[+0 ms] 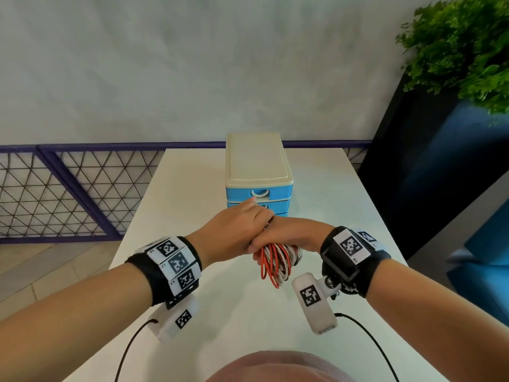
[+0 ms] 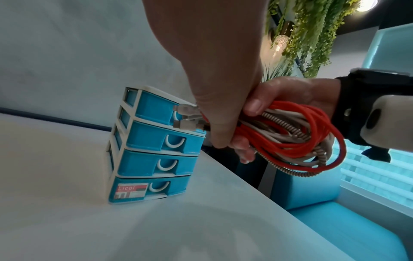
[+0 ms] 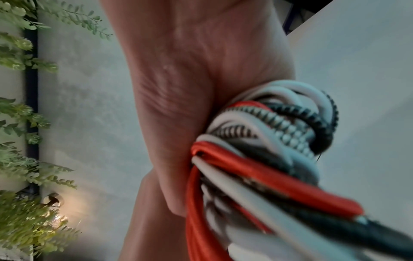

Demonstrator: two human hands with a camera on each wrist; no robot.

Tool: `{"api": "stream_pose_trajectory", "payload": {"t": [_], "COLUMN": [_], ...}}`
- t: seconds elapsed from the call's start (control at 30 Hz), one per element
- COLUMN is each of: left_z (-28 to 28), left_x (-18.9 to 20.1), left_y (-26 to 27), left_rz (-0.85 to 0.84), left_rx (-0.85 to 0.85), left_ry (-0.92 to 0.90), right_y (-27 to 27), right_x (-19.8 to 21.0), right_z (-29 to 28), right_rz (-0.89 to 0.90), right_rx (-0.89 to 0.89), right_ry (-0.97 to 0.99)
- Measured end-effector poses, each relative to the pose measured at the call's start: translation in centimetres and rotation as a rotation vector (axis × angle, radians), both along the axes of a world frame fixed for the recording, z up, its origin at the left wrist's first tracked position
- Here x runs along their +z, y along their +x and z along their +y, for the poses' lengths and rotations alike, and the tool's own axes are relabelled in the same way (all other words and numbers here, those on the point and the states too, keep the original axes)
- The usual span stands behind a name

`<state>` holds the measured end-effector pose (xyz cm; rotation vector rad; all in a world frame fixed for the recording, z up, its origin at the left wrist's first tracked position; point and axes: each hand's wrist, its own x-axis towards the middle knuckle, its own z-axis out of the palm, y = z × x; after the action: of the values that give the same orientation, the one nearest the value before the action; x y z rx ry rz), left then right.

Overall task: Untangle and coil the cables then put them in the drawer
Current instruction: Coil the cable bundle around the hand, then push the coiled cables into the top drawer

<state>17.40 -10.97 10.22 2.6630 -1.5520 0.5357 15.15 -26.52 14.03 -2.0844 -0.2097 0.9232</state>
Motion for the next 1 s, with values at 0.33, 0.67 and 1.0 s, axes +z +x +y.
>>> {"api": "stream_pose_trajectory", "payload": {"t": [0.33, 0.67, 1.0], "left_z": [-0.9, -0.8, -0.2], "left_x": [-0.3, 0.5, 1.9], "left_y": [-0.1, -0.3, 1.6], "left_rz": [0.241, 0.592, 0.888], "left_rx": [0.224, 0.348, 0.464], "left_ry": [0.034, 0.075, 0.124], "right_y": [0.1, 0.1, -1.4], "right_x": [0.4, -2.8, -4.3], "right_z": [-0.4, -1.4, -0.2], "right_rz": [-0.298, -0.47, -1.029], "right_rx": [0.11, 0.141, 0.254], "right_ry": [-0.482, -0.51, -0.863]}}
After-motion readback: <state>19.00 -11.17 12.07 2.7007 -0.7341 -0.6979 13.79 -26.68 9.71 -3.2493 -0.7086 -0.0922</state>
